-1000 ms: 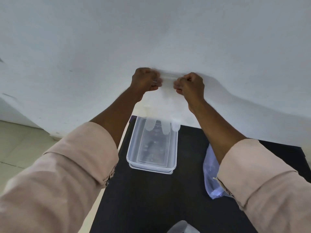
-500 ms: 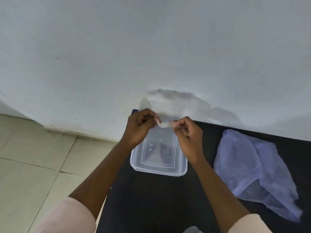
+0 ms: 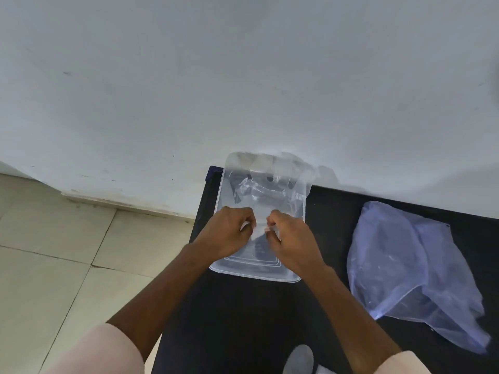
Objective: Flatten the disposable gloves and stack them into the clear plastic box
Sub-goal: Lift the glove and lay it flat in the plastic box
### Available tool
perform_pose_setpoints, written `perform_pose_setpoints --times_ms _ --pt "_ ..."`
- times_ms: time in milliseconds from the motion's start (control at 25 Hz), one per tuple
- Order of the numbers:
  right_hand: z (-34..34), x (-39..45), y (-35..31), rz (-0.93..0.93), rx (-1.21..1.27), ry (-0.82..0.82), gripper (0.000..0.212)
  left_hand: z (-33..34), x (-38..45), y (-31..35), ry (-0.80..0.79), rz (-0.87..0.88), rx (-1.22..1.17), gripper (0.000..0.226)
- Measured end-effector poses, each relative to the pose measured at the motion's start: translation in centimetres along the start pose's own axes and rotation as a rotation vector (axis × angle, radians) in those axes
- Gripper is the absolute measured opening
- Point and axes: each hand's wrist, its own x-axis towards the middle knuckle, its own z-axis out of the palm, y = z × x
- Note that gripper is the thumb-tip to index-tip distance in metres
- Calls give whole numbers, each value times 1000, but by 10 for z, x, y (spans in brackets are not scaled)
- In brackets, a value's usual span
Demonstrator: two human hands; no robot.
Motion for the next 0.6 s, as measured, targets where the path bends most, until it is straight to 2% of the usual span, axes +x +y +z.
perform_pose_setpoints --times_ms 200,320,440,520,600 --pt "2 3 -6 -37 -183 -178 4 3 0 3 -186 -9 251 17" --pt "4 3 -7 -40 -282 -273 12 6 -2 5 -277 20 440 21" --pt "1 3 -6 -86 -505 -458 27 10 -3 3 -382 55 630 27" --pt "-4 3 -6 -114 -658 -560 40 10 -3 1 -476 66 693 36" --pt "-8 4 -6 -131 -729 -593 45 10 -3 2 -582 66 728 46"
